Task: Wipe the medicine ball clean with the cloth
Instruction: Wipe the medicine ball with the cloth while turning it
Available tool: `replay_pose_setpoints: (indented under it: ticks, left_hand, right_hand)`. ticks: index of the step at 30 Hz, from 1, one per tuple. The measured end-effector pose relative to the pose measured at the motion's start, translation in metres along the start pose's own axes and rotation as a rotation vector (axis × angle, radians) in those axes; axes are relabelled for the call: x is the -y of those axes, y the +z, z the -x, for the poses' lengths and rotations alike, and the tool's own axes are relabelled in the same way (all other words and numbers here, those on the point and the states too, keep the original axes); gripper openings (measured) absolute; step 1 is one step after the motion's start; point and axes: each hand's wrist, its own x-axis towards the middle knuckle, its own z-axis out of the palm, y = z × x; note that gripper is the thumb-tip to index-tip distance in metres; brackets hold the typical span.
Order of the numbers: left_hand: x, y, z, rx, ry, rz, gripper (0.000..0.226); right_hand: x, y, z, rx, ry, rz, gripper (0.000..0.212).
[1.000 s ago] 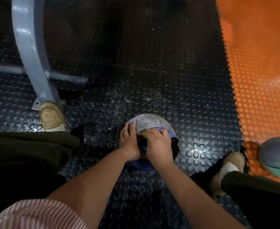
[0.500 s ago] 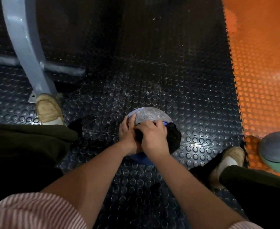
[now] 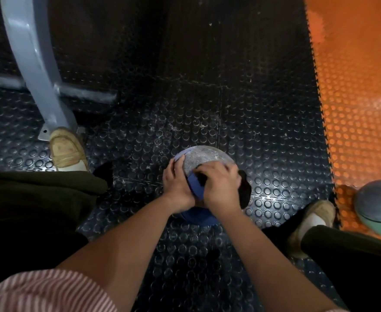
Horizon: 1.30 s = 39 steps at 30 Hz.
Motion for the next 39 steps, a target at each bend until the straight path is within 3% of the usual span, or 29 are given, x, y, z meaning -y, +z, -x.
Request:
replay_pose_setpoints:
  ticks: [3,5,9,11,13,16,19,22,24,26,31,35,39]
  left_hand:
    - [0.005,-0.004,-0.002,0.011,-0.022,0.042,0.131]
    - [0.007,-0.010,-0.001,0.034,-0.011,0.053,0.135]
    - [0.010,-0.021,0.003,0.134,0.022,0.003,0.141]
    - [0.009,-0.020,0.002,0.131,0.032,-0.024,0.141]
    - [0.007,-0.014,-0.002,0.081,0.024,0.039,0.130]
    - [0.026,-0.009,0.005,0.003,0.170,0.137,0.088]
    - [0.008,-0.007,-0.003,-0.030,0.044,0.101,0.108]
    - [0.004,-0.015,-0.003,0.041,-0.020,0.124,0.136]
    - [0.007,-0.016,0.000,0.067,-0.004,0.095,0.141]
    - [0.013,-0.016,0.002,0.062,0.017,0.095,0.142]
    - [0.010,-0.015,-0.001,0.029,-0.054,0.119,0.146]
    - [0.010,-0.012,0.000,0.002,-0.073,0.165,0.143]
    - [0.006,-0.006,-0.005,-0.092,-0.081,0.155,0.119]
  right_hand:
    - [0.009,0.001,-0.004,0.145,-0.193,0.126,0.037]
    - [-0.005,-0.006,-0.012,0.183,-0.218,0.166,0.039]
    - [-0.033,-0.016,-0.012,-0.028,0.180,-0.084,0.047]
    - [-0.026,-0.014,-0.012,-0.012,0.214,-0.055,0.046]
    - [-0.007,-0.011,-0.013,0.010,0.124,0.032,0.046]
    - [0.029,-0.001,-0.011,0.145,-0.118,0.218,0.039]
    - [0.035,-0.002,-0.016,0.228,-0.186,0.270,0.038]
    - [0.000,-0.016,-0.026,0.118,0.027,0.161,0.048]
    - [-0.031,-0.023,-0.025,0.023,0.266,0.046,0.050]
    - [-0.039,-0.021,-0.017,0.007,0.353,-0.030,0.051]
    - [0.002,-0.010,-0.017,0.036,0.078,0.165,0.049]
    - [0.003,-0.014,-0.024,0.088,-0.047,0.156,0.048]
    - [0.020,-0.004,-0.021,0.159,-0.282,0.187,0.032]
